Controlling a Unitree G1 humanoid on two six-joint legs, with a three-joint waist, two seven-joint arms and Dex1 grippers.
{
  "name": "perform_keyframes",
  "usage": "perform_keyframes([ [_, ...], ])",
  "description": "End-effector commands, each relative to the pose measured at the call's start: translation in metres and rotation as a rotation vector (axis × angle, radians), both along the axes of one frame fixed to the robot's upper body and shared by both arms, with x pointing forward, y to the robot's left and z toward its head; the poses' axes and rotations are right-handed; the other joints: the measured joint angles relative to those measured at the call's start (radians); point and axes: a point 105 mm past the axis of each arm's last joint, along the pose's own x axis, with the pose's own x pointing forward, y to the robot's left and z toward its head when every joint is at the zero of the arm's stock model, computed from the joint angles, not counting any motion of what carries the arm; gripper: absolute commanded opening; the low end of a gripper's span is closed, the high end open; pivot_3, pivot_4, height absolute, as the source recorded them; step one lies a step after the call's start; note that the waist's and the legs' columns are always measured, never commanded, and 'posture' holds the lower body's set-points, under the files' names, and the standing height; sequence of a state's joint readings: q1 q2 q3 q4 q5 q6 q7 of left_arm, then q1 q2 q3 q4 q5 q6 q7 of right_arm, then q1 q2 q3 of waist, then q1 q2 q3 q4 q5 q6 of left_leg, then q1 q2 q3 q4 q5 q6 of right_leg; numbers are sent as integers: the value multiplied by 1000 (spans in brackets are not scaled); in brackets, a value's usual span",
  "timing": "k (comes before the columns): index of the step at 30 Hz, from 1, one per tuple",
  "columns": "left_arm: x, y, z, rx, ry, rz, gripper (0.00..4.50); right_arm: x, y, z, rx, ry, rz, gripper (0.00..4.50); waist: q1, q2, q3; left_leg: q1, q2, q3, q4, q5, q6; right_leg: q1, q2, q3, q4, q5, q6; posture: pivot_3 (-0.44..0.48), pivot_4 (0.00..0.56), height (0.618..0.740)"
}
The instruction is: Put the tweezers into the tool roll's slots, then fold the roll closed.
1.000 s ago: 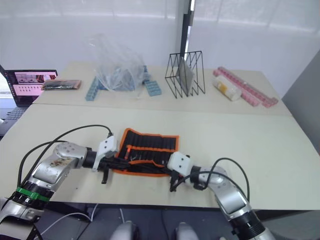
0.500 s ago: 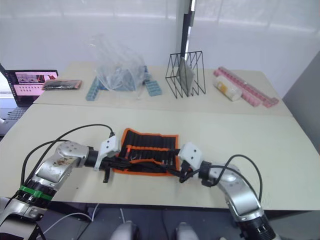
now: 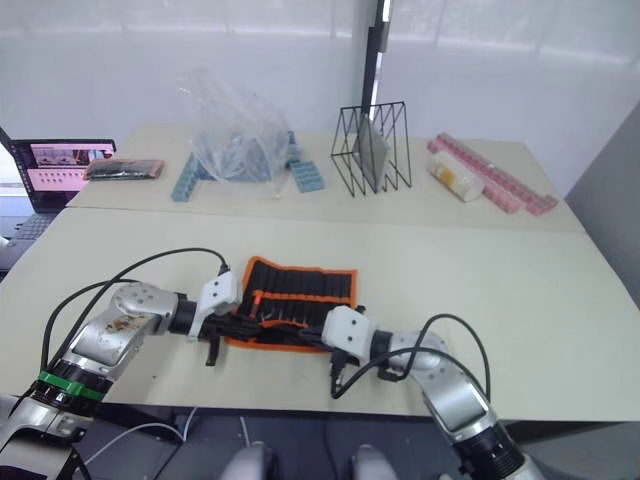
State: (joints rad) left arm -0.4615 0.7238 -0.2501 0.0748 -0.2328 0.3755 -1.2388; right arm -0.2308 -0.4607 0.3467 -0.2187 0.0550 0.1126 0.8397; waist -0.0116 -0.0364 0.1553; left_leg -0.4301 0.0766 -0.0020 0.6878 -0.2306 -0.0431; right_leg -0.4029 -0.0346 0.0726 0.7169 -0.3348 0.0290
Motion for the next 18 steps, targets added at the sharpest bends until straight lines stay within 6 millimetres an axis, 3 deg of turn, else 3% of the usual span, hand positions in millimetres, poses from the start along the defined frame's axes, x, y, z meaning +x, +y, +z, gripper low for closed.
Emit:
perform_keyframes([
  [1,3,8,5,31,-22,13,0,4,-3,7,5,-48,-14,15,0,0,0,0,0,0,0,0,0,0,0,0,0,0,0,0,150,684],
  [8,3,8,5,34,-25,5,0,14,-15,32,81,-72,-86,15,0,0,0,0,0,0,0,0,0,0,0,0,0,0,0,0,150,684],
  [11,3,7,5,31,-25,0,0,8,-16,35,80,-45,-57,786,0,0,0,0,0,0,0,0,0,0,0,0,0,0,0,0,150,684],
  [15,4,7,4,29,-24,2,0,-4,-12,47,127,-35,-6,2183,0,0,0,0,0,0,0,0,0,0,0,0,0,0,0,0,150,684],
  [18,4,8,4,27,-21,4,0,-15,-6,50,115,-49,62,2183,0,0,0,0,0,0,0,0,0,0,0,0,0,0,0,0,150,684],
])
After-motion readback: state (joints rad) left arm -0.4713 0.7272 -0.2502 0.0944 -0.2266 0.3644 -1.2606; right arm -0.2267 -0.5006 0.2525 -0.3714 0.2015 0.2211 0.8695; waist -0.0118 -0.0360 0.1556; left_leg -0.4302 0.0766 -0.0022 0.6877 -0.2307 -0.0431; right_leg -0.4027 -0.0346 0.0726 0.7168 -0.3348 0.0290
